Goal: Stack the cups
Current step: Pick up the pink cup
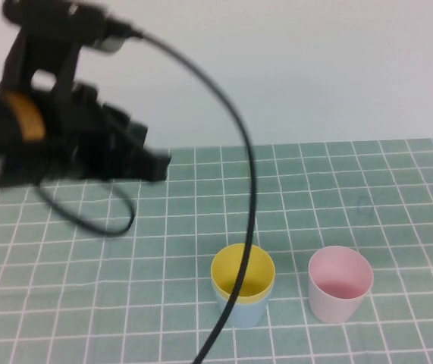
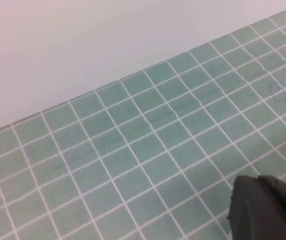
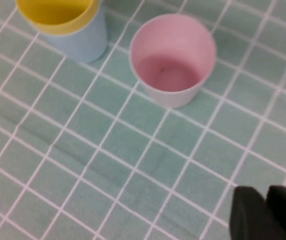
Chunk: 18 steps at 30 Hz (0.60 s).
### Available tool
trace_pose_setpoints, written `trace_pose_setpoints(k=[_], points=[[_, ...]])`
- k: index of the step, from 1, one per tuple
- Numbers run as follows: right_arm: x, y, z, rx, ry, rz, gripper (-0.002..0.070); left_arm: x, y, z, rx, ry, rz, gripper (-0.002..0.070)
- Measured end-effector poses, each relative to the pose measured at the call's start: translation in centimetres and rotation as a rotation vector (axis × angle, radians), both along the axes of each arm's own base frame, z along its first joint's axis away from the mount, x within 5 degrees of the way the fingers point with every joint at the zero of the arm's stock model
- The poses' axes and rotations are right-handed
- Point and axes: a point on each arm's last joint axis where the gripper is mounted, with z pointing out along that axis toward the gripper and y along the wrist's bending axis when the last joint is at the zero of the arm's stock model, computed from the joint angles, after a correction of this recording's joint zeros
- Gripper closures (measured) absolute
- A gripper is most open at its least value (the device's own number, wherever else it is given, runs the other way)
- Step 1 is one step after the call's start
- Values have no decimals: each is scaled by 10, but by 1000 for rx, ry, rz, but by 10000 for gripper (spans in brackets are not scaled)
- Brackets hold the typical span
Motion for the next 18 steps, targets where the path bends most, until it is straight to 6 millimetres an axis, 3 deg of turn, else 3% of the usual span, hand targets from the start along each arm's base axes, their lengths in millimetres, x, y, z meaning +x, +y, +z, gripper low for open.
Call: trace_pose_setpoints(k=[8,18], points=[[77,32,-26,-30,187,97,389,-36,23,-38,-12,-20,-23,676],[148,75,-66,-61,299,167,339,-74,47,-48,-126,-206,-66,676]])
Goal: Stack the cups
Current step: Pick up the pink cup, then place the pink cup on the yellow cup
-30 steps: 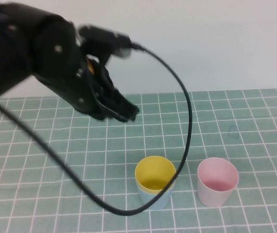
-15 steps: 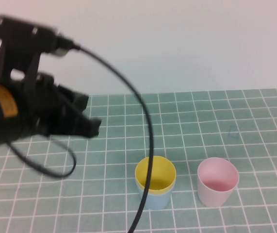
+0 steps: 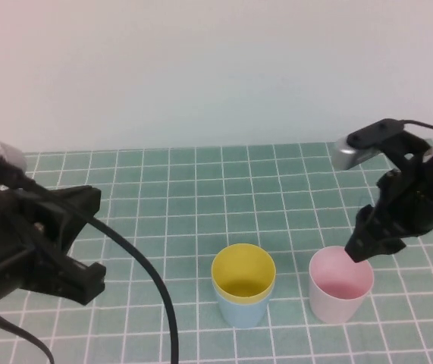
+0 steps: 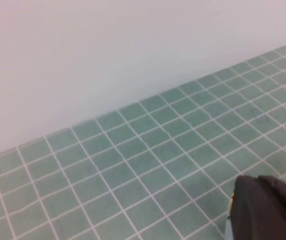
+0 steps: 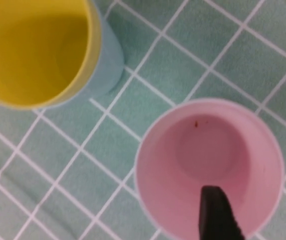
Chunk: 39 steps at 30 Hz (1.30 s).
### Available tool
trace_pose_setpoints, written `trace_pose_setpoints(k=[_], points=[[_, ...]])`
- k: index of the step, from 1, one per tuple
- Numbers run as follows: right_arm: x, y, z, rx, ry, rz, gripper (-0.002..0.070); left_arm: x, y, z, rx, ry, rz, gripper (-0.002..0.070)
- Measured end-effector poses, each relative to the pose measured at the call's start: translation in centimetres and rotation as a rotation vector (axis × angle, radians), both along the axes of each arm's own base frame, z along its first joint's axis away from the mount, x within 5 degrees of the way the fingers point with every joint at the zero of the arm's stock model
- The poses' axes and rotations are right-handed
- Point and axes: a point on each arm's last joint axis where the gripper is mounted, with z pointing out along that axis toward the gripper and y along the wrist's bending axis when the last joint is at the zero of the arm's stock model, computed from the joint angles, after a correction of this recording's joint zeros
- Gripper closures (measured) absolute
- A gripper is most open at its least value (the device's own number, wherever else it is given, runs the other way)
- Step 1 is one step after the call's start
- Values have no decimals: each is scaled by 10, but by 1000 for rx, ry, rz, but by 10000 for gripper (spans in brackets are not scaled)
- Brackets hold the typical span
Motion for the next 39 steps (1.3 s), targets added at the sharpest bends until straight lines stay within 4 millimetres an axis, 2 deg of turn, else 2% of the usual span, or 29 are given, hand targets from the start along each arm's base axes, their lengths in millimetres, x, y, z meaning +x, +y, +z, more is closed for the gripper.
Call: trace_pose_setpoints(k=[6,13,17,20,22,26,32,36,39], points=[[19,6,-26,-26,56,-3,339,-2,1,-14,28,36,2,676],[27,8,-56,-59,130,3,353,-1,3,-31,123,-12,-23,676],[28,8,-61,-66,150,6,468,-1,3,-35,161,-34,-32,676],[28,8,-59,-76,163,20,606,-1,2,-33,149,-54,-38,676],[30,8,-52,-88,172,37,643,-1,2,-33,144,-58,-40,676],[36,10,-27,-99,189,62,649,-1,2,-33,146,-60,-41,676],[52,26,32,-91,56,6,650,-1,2,-30,113,-79,-39,676],[41,59,66,-64,-48,76,650,2,5,-30,96,-67,-8,676],[27,87,77,-76,-100,157,650,5,12,-30,61,-45,49,676]])
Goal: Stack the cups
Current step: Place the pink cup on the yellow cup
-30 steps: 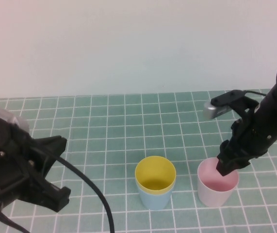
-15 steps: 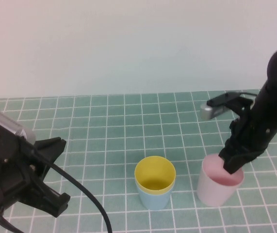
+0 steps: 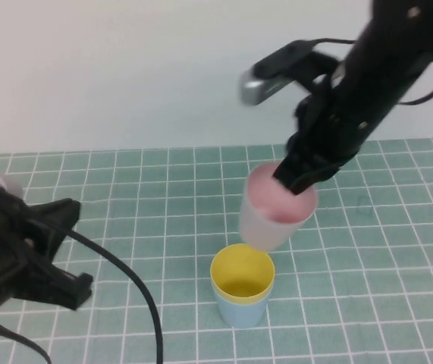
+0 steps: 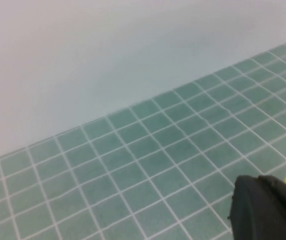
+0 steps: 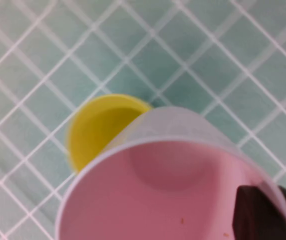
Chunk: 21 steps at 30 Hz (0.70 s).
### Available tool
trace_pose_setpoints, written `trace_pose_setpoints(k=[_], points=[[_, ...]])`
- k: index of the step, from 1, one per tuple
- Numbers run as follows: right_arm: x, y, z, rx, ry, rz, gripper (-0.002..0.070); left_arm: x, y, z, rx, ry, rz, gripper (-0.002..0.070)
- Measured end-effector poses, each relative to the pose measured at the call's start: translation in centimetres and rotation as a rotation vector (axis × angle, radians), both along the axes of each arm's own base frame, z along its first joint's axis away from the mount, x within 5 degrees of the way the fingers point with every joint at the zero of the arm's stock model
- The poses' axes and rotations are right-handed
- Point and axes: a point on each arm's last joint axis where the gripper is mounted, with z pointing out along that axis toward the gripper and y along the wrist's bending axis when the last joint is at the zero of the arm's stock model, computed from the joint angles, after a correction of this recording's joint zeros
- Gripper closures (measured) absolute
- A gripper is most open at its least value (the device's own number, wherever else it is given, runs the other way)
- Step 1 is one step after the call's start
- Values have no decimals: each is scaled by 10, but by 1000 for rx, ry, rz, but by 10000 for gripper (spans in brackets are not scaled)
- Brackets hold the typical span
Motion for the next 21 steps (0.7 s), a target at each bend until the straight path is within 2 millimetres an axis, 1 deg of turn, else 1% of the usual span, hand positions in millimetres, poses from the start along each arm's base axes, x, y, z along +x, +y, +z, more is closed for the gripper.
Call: trace_pose_setpoints(k=[4,7,10,16,21], points=[[-21,29,-1,-90,-52,109,650,4,8,1,-54,12,65,676],[-29,42,-7,-125,-58,144,650,5,8,2,-59,4,69,676],[-27,46,-14,-136,-40,139,650,5,8,2,-59,4,69,676],[-19,53,-39,-172,10,136,650,5,8,2,-59,4,69,676],[-17,59,-54,-183,44,148,650,5,8,2,-59,4,69,676]])
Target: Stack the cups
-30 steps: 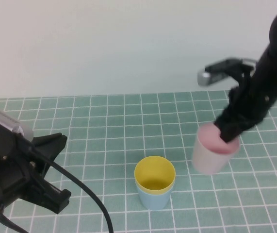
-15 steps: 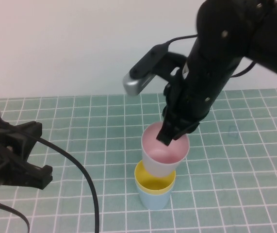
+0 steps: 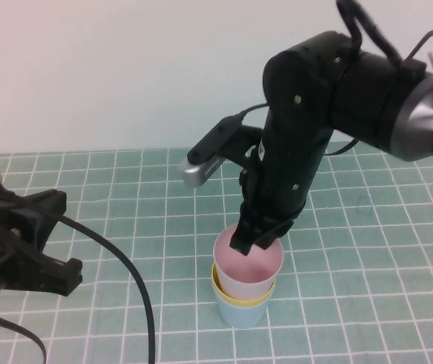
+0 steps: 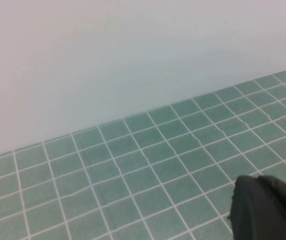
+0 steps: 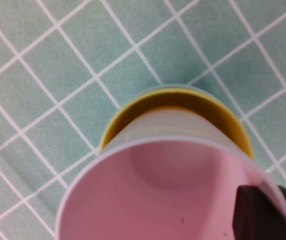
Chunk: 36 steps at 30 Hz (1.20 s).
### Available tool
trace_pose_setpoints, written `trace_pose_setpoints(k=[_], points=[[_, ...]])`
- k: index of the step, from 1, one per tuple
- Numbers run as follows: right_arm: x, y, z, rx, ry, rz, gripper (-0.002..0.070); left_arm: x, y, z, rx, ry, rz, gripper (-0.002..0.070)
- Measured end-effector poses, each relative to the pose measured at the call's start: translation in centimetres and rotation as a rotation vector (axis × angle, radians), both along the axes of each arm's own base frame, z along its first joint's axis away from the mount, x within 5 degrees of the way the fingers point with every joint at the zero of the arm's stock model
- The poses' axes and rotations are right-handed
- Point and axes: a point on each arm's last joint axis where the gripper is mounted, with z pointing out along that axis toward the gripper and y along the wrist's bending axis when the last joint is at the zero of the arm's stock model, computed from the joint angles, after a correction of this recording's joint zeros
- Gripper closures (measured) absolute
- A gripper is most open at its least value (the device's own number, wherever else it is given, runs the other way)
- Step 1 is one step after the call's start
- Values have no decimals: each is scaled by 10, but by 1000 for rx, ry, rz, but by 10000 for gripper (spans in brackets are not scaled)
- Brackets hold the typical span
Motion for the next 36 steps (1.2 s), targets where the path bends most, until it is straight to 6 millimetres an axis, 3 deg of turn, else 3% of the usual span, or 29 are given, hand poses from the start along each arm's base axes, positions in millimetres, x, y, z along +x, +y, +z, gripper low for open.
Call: trace_pose_setpoints(k=[5,12,17,20,23,27,31,36], points=[[-1,3,-3,12,21,-3,631,0,0,0,0,0,0,676],[-1,3,-3,17,26,-34,493,0,0,1,-3,-5,-2,676],[3,3,6,23,-12,-60,461,0,0,1,-3,-8,-2,676],[4,1,20,38,-55,-81,482,0,-1,2,-4,-18,-6,676],[-2,-5,40,68,-92,-96,548,0,-1,2,-2,-18,-6,676],[-15,-15,80,160,-183,-127,647,0,-1,1,-1,-17,-6,676],[-32,-31,124,266,-287,-146,668,0,-1,1,-1,-17,-6,676],[-52,-51,159,314,-387,-152,673,0,-1,1,0,-18,-7,676]])
